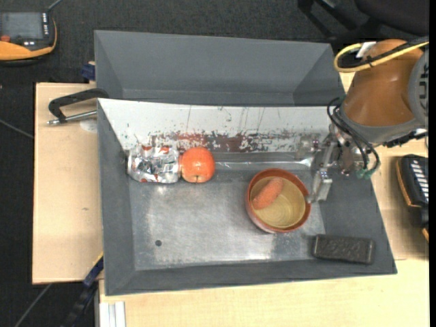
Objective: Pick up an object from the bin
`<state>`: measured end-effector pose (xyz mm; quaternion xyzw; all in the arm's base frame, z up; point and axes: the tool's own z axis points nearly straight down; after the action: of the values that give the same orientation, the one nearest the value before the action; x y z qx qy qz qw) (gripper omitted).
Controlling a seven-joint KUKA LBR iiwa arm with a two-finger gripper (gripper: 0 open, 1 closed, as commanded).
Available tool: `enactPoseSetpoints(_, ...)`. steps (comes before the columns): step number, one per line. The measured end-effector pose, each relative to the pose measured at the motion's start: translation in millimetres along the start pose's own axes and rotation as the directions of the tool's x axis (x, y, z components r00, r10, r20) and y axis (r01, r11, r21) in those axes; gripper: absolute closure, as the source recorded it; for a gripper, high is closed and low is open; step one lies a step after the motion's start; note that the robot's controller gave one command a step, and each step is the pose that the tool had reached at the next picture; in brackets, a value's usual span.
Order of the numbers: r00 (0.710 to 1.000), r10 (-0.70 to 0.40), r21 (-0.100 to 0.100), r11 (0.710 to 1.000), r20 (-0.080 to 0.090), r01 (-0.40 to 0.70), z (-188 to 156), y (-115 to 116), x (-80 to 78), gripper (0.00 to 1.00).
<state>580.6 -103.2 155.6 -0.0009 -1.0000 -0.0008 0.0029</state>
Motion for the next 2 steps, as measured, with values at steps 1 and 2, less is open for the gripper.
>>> enactPoseSetpoints(1, 0.99, -0.138, -0.003, 0.99, -0.003, 0.138, 88, 54, -10.2, 0.0)
enactPoseSetpoints(2, 0.951, -0.308, -0.002, 0.951, 0.006, 0.308, 69, 27, -12.0, 0.0)
